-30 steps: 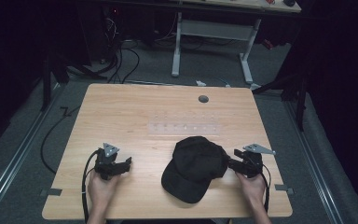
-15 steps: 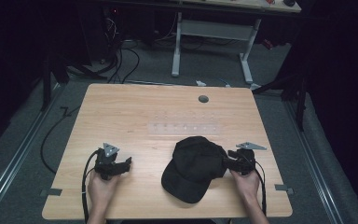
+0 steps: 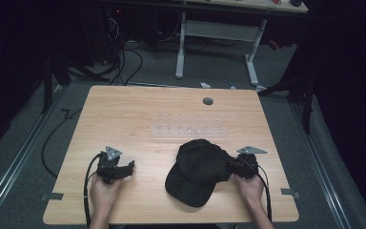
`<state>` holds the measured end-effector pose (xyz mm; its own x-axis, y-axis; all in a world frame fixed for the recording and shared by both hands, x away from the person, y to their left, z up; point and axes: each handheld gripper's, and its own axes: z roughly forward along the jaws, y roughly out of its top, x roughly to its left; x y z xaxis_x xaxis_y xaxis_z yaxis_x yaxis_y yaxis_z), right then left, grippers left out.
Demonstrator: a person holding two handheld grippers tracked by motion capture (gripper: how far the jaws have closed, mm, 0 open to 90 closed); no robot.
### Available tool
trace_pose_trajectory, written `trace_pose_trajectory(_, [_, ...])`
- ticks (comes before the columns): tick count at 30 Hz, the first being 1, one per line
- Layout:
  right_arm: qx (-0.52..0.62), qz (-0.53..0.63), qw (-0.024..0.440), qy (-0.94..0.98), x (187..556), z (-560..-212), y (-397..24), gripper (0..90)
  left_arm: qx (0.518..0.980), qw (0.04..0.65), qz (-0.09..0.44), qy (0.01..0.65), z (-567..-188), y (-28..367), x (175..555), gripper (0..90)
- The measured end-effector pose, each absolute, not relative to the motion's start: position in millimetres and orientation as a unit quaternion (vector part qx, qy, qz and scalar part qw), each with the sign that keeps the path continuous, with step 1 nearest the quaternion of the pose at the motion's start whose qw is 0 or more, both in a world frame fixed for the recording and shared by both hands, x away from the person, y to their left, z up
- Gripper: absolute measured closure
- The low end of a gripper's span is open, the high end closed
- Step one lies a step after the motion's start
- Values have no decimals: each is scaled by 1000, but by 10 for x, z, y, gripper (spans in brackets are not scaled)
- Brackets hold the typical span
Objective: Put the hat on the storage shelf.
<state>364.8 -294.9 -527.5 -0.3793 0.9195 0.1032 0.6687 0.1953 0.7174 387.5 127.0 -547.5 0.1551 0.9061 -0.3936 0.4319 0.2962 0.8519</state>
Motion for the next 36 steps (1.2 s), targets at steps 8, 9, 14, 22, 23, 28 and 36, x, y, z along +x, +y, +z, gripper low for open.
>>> trace_pose_trajectory(8, [522,352,174,757,3655,-5272,-2944,846,549,526,226,610,-5475,1269,3875,248])
trace_pose_trajectory(9, [521,353,174,757,3655,-5271,-2944,847,549,526,226,610,-5475,1269,3875,248])
trace_pose_trajectory(14, [515,358,173,759,3644,-5254,-2953,850,549,526,226,610,-5475,1269,3875,248])
trace_pose_trajectory(22, [508,391,172,748,3589,-5146,-3004,851,549,526,226,610,-5475,1270,3875,248])
trace_pose_trajectory(23, [507,394,172,747,3579,-5131,-3011,851,549,526,226,610,-5475,1269,3875,248])
trace_pose_trajectory(28, [498,410,172,745,3545,-5030,-3053,852,549,526,225,610,-5475,1269,3875,247])
trace_pose_trajectory(36, [472,431,182,747,3529,-4801,-3031,852,550,525,225,609,-5475,1270,3873,245])
